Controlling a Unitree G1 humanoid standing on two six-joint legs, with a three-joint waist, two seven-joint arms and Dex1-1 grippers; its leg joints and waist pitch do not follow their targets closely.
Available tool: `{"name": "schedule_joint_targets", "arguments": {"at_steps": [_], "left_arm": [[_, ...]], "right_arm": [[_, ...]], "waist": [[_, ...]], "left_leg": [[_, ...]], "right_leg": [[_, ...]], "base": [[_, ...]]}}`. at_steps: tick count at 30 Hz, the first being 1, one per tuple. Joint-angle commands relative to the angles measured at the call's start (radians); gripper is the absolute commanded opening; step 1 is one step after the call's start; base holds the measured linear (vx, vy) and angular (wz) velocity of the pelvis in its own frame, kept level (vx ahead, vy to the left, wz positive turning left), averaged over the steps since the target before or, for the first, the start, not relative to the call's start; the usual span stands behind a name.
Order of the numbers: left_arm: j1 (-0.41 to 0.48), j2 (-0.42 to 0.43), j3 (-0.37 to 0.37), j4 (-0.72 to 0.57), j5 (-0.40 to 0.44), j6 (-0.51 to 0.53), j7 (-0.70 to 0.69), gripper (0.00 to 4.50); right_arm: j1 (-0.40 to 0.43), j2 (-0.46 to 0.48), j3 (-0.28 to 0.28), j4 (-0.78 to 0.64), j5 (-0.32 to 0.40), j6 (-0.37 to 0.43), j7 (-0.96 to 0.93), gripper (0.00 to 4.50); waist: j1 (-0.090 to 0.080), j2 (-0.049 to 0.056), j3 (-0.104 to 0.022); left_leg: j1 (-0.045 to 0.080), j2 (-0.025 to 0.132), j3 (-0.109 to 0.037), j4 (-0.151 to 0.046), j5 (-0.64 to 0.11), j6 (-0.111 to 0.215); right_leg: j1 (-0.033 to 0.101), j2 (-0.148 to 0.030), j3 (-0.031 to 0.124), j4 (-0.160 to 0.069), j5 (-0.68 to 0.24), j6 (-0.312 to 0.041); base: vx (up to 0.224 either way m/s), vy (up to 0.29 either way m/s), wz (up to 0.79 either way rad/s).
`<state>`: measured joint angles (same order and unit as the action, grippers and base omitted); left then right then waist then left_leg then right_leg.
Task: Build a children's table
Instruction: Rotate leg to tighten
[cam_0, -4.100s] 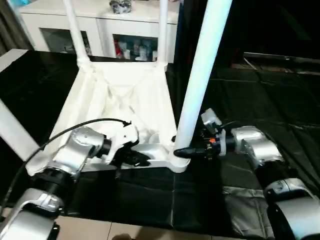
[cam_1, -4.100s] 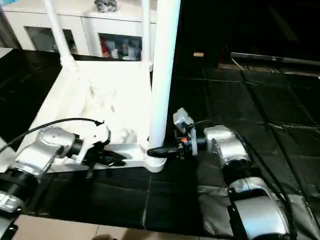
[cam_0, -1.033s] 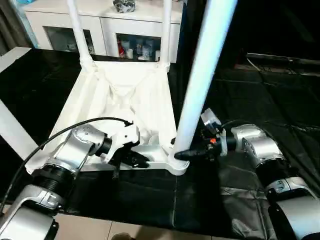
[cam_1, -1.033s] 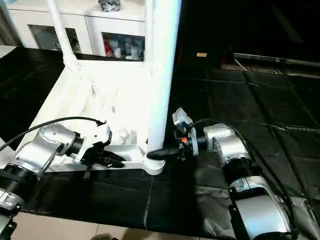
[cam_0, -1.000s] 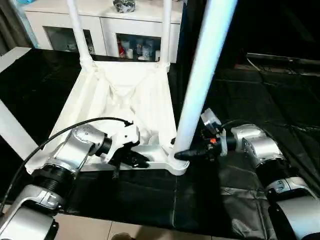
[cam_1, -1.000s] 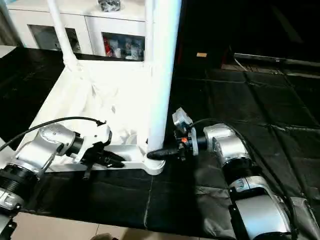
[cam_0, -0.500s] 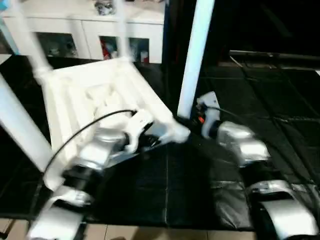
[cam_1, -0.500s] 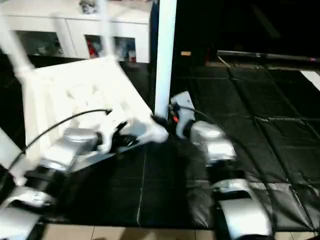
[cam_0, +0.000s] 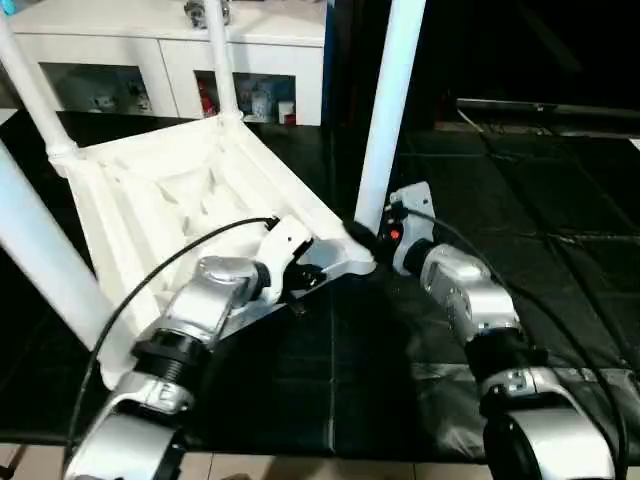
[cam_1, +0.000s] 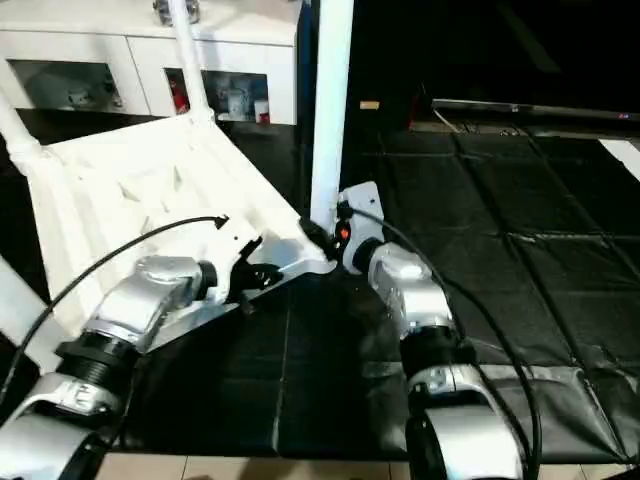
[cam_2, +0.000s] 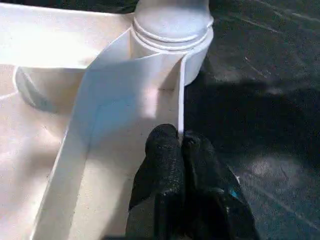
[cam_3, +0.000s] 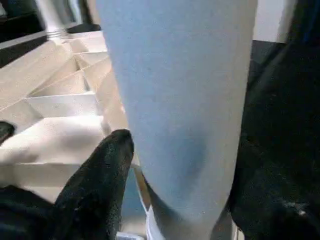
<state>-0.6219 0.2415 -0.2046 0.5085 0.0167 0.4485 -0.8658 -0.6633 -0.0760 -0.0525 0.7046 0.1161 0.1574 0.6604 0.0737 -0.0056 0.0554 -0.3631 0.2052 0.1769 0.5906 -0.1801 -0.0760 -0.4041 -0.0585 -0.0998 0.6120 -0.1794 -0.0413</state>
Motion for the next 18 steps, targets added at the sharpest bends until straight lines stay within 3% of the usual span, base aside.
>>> {"name": "schedule_joint_targets", "arguments": {"at_steps": [1, 5, 9, 10, 13, 18], "left_arm": [[-0.024, -0.01, -0.022, -0.045, -0.022, -0.05, -0.046, 0.0], [-0.013, 0.083, -0.042, -0.032, -0.021, -0.117, -0.181, 0.0], [-0.004, 0.151, -0.075, -0.027, -0.009, -0.163, -0.28, 0.0], [-0.003, 0.156, -0.078, -0.026, -0.007, -0.169, -0.286, 0.0], [0.005, 0.199, -0.096, -0.037, -0.027, -0.203, -0.388, 0.0], [0.01, 0.249, -0.131, -0.03, -0.014, -0.249, -0.473, 0.0]], "right_arm": [[0.019, 0.031, 0.104, -0.001, 0.014, 0.008, 0.126, 3.33], [0.025, -0.056, 0.098, -0.006, 0.052, -0.025, 0.314, 3.68], [0.013, -0.119, 0.104, 0.005, 0.047, -0.043, 0.441, 4.12], [0.012, -0.122, 0.104, 0.006, 0.047, -0.044, 0.449, 4.12], [-0.019, -0.174, 0.11, 0.037, 0.052, -0.058, 0.554, 4.4], [-0.047, -0.219, 0.138, 0.064, 0.062, -0.064, 0.713, 4.46]], "waist": [[0.01, -0.002, -0.072], [0.015, -0.003, -0.07], [0.029, 0.003, -0.071], [0.033, 0.009, -0.072], [0.046, 0.006, -0.073], [0.063, 0.006, -0.073]], "left_leg": [[0.005, 0.029, -0.011, -0.061, -0.139, 0.058], [0.005, 0.031, -0.01, -0.061, -0.139, 0.071], [0.011, 0.037, -0.008, -0.061, -0.141, 0.065], [0.011, 0.037, -0.01, -0.06, -0.143, 0.064], [0.012, 0.039, -0.007, -0.059, -0.142, 0.06], [0.011, 0.04, -0.007, -0.058, -0.144, 0.059]], "right_leg": [[0.065, -0.094, 0.062, -0.076, -0.199, -0.172], [0.064, -0.094, 0.062, -0.076, -0.197, -0.18], [0.057, -0.092, 0.062, -0.071, -0.177, -0.193], [0.057, -0.093, 0.061, -0.069, -0.177, -0.194], [0.057, -0.093, 0.061, -0.067, -0.167, -0.203], [0.057, -0.094, 0.062, -0.064, -0.161, -0.205]], "base": [[0.0, 0.0, 0.0], [0.0, 0.0, 0.0], [0.0, 0.0, 0.0], [0.0, 0.0, 0.0], [0.0, 0.0, 0.0], [0.0, 0.0, 0.0]]}}
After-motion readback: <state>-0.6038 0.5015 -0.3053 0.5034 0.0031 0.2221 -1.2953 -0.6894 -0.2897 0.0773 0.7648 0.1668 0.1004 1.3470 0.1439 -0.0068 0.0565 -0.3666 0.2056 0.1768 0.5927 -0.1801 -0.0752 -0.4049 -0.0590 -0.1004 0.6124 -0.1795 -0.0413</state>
